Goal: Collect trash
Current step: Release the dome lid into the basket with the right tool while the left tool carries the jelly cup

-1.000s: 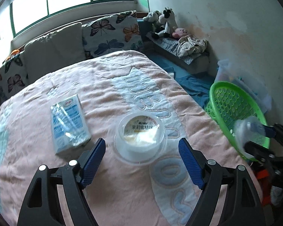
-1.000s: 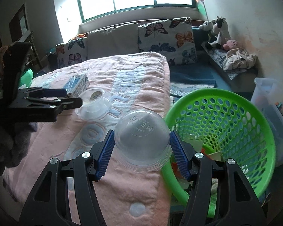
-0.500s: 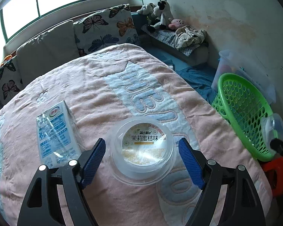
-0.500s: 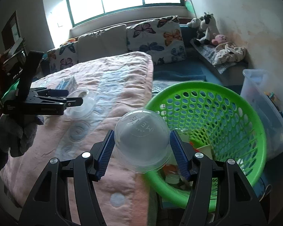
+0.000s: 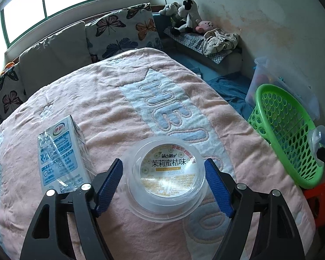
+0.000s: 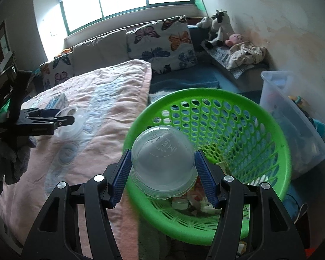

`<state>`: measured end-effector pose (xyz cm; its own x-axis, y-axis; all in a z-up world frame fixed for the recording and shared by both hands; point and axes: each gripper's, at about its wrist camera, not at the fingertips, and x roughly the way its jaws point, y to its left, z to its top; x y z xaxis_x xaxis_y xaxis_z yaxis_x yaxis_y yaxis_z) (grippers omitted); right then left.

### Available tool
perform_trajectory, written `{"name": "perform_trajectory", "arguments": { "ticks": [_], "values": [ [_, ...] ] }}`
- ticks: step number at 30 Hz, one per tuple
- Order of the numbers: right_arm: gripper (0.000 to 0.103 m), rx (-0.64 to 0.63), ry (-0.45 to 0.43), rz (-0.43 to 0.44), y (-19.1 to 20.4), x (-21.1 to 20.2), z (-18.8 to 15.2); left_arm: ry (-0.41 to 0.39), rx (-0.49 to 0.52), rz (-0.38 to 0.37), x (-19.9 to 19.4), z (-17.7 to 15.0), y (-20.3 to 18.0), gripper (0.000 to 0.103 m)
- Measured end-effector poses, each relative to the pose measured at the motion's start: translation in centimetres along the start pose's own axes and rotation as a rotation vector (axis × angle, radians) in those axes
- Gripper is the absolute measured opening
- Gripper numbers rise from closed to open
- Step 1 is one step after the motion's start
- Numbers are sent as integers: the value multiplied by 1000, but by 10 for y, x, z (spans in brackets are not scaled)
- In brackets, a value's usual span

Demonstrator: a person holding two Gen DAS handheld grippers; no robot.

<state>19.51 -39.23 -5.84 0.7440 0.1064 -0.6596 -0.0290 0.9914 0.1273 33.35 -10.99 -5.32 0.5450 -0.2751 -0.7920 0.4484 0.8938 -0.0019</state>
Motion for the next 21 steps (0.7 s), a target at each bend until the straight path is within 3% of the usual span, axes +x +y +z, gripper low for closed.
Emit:
{"name": "perform_trajectory", "arguments": {
  "ticks": [21],
  "values": [
    [61,33,34,-66,-28,14,-6,-80,-20,-36,-44,6,-15,67]
  ]
}}
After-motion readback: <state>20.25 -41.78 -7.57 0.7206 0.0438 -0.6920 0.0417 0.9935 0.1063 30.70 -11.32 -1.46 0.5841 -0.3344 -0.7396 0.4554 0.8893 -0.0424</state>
